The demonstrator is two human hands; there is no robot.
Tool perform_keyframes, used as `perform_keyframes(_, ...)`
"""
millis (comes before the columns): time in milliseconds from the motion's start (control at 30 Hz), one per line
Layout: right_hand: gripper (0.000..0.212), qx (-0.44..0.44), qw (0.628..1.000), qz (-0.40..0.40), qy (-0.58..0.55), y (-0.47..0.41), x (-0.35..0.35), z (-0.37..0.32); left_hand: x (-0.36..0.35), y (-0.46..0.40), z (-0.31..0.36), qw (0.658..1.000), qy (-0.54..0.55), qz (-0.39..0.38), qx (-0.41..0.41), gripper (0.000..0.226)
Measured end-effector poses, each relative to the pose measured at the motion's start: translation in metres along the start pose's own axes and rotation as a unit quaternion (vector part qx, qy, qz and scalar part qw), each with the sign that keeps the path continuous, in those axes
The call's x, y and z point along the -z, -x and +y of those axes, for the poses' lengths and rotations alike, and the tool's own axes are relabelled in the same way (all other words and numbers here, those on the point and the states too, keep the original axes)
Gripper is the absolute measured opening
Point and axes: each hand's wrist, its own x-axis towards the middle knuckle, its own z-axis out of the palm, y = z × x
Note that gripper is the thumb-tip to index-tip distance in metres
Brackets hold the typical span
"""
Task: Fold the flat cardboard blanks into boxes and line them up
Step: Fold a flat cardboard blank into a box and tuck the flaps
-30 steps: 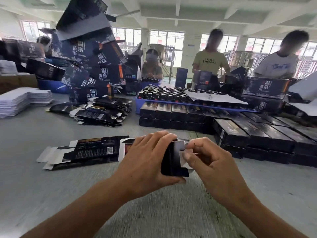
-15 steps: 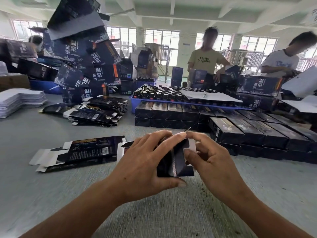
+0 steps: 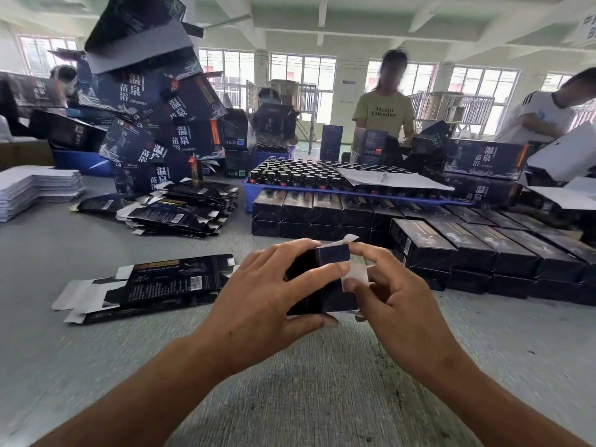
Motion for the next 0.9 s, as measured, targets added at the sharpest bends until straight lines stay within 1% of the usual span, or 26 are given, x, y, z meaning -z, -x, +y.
perform_keyframes(100,0.046,-0.001,1.000,0.000,0.011,0.0012,0.0000,-0.0008,0.0008,0.0008,-0.0016,1.000,-0.003,-0.013,0.003,0.065)
perform_keyframes(233,0.048,-0.015,1.000,0.000,-0.009,0.0022,0.0000,0.0000,0.0023,0.0031,-0.0024,0.999,0.018,-0.033,0.012,0.062)
perform_keyframes(333,0.049,-0.012,1.000,0.004,-0.006,0.0027,-0.0010,0.0001,0.0026,0.0038,-0.0031,0.999,0.038,-0.031,0.017,0.060)
perform_keyframes(433,0.050,-0.007,1.000,0.012,0.008,0.0032,-0.0016,0.0004,0.0021,0.0033,-0.0046,0.999,0.028,-0.022,0.019,0.058)
perform_keyframes(533,0.060,-0.019,1.000,0.017,-0.007,0.0035,-0.0022,0.0010,0.0007,0.0024,-0.0050,1.000,0.015,-0.015,0.015,0.058)
perform_keyframes(600,0.064,-0.006,1.000,0.019,0.005,0.0042,-0.0020,0.0007,-0.0004,0.0021,-0.0047,1.000,0.009,-0.009,0.014,0.057)
perform_keyframes(667,0.058,0.012,0.999,0.019,0.038,0.0045,-0.0016,0.0004,-0.0003,0.0018,-0.0047,1.000,0.008,-0.002,0.018,0.057)
perform_keyframes(767,0.040,0.023,0.997,0.024,0.066,0.0049,-0.0016,0.0010,0.0008,0.0016,-0.0045,1.000,0.016,-0.002,0.022,0.056)
perform_keyframes(900,0.037,0.018,0.997,0.027,0.065,0.0052,-0.0012,0.0008,0.0013,0.0015,-0.0030,0.999,0.023,-0.004,0.022,0.053)
